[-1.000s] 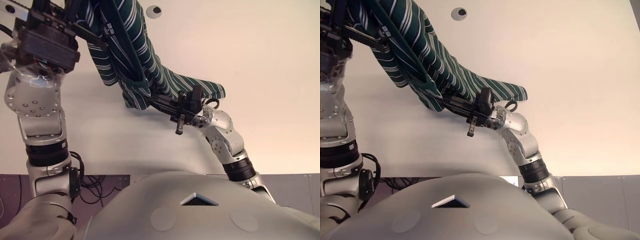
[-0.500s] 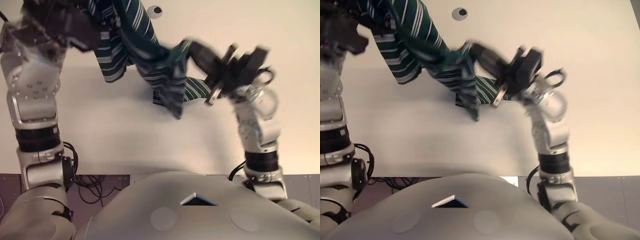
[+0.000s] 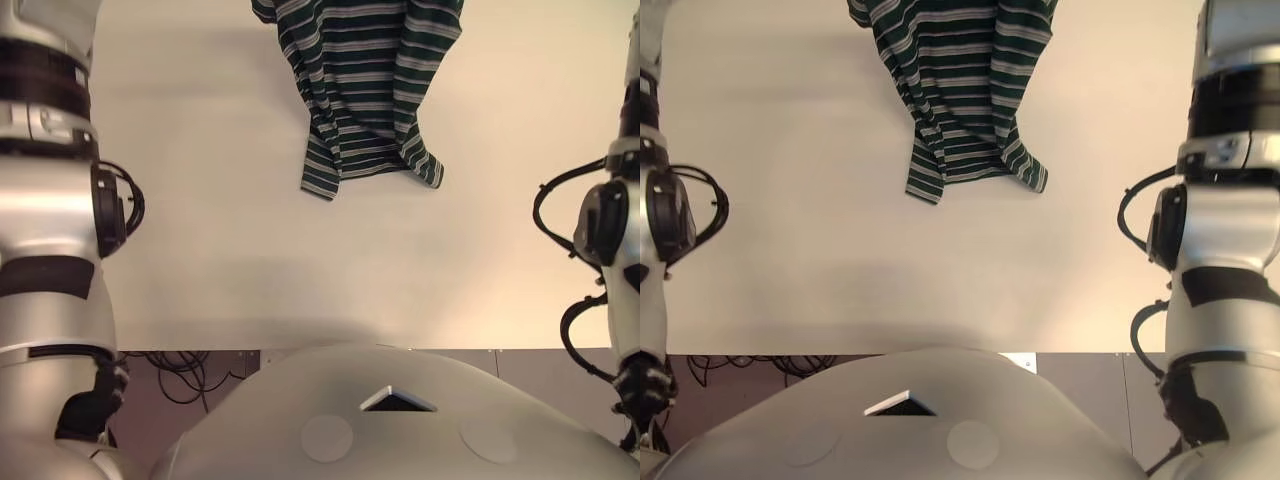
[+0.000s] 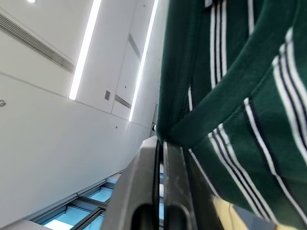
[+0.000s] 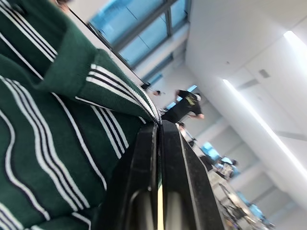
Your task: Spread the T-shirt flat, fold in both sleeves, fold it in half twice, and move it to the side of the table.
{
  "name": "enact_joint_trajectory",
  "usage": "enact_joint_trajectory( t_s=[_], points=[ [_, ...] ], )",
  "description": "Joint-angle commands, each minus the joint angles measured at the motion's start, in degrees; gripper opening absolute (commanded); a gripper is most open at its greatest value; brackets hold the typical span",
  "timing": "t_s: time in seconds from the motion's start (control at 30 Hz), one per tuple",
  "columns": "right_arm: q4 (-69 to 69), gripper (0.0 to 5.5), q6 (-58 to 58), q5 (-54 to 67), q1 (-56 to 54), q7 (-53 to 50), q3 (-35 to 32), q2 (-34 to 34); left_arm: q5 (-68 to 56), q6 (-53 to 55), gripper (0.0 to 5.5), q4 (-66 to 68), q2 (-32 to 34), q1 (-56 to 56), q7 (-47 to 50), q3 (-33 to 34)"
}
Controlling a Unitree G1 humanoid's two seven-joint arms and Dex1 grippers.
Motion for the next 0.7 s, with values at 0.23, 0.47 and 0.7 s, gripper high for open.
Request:
enact_joint_trajectory(
  t_s=[0.23, 0.47, 0.7],
  points=[
    [27.2, 0.04, -2.6, -10.3, -23.2, -15.5, 5.4, -1.3, 4.7, 8.8, 0.00, 18.8, -4.1, -22.2, 7.5, -7.7],
    [26.8, 0.04, -11.0, -11.5, -23.3, -19.2, 6.1, -3.1, 2.6, 7.6, 0.00, 19.5, -4.0, -23.5, 9.7, -7.9],
    [19.3, 0.04, -27.9, -2.0, -12.8, -6.1, 1.9, -6.2, -8.5, -6.2, 0.00, 16.9, -1.7, -16.0, -2.8, -2.3]
  ],
)
